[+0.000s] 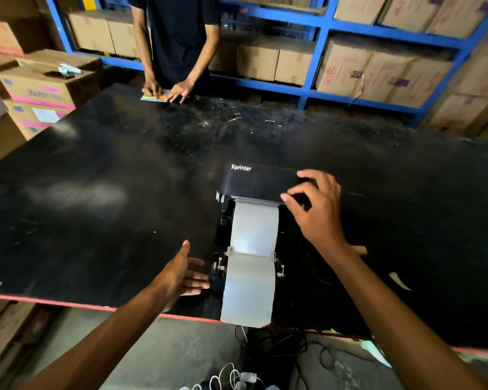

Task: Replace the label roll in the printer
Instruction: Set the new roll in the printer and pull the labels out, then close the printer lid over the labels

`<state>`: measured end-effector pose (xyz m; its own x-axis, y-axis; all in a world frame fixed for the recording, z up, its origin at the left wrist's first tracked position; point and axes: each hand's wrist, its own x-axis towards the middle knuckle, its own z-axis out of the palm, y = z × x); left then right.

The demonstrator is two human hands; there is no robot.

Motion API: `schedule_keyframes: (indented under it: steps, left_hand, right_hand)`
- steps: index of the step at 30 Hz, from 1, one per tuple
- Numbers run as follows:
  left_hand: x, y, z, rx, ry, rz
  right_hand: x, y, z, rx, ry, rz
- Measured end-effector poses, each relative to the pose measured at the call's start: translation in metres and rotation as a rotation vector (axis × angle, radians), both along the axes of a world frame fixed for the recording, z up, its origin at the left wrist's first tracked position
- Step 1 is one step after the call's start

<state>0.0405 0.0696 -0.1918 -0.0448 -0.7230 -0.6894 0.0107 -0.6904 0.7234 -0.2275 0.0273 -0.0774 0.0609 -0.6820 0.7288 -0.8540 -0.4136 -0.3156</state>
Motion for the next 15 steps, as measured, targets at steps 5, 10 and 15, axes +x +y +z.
schedule_keyframes:
  steps: [5, 10, 15]
  left_hand:
    - [0.002, 0.0, 0.007, -0.021, 0.029, 0.028]
    - [-0.001, 0.004, 0.019, -0.072, -0.031, -0.012]
    - [-0.014, 0.011, 0.026, -0.207, -0.165, -0.116]
  right_hand:
    - [-0.006, 0.044, -0.045, 0.166, -0.052, -0.037]
    - [-0.01, 0.066, -0.075, 0.231, 0.2, -0.017]
    - [-0.007, 0.078, -0.097, 0.397, 0.09, 0.016]
